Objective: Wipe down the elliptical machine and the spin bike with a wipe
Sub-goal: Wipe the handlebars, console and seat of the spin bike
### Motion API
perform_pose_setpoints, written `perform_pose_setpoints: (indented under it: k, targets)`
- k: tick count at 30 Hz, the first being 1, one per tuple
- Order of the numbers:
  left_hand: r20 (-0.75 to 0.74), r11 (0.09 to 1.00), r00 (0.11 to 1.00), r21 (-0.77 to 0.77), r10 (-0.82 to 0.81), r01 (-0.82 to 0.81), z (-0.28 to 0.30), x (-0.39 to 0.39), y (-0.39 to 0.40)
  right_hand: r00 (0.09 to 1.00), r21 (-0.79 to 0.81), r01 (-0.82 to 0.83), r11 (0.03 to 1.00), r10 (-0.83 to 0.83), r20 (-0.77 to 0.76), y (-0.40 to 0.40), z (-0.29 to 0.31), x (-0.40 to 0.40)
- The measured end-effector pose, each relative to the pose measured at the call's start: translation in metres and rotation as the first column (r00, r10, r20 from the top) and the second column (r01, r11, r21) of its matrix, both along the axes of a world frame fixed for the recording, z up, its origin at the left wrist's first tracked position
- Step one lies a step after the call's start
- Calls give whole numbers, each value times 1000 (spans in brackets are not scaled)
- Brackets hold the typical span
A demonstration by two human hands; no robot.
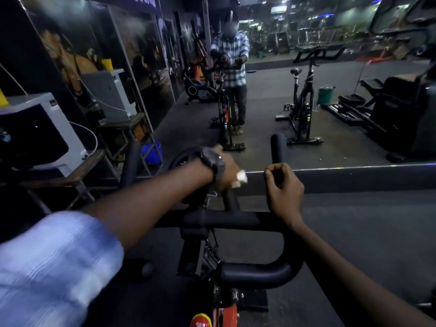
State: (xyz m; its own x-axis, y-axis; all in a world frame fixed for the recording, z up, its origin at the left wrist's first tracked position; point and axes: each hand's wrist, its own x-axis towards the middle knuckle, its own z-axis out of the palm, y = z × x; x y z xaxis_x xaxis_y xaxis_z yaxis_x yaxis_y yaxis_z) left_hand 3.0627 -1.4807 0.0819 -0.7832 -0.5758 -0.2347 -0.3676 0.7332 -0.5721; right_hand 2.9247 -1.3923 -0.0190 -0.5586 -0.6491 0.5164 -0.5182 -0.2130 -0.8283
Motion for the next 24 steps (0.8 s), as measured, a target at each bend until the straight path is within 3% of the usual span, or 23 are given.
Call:
perform_pose_setpoints:
  k: [4,7,9,11,13,15,18,21,24]
  targets:
    - [-1,984,985,12,175,-175,34,-1,-21,1000,5,-3,1000,3,-14,2,0,-2]
    - [93,998,994,-51,51,-47,2,-5,23,999,13,-6,1000,7,-42,1,2,-1]
    - [124,999,992,48,-22,16,-26,-8,59,998,26,-19,999,20,-54,1,2,0]
    - [132,999,991,53,3,-10,-41,4,25,998,37,-33,999,35,-57,1,1,0]
    - [74,996,993,-1,93,-93,-26,24,-25,997,48,-39,998,42,-64,1,0,0]
    - [-61,962,964,104,258,-250,3,37,-48,997,52,-43,998,46,-65,1,1,2]
    - [-232,941,928,242,291,-235,28,28,-43,998,51,-43,998,45,-48,4,2,2]
    - [-305,989,941,31,146,-143,10,30,-9,998,56,-44,997,47,-52,5,3,1]
    - [-249,967,957,-169,147,-192,-29,31,36,997,68,-42,997,46,-57,3,2,1]
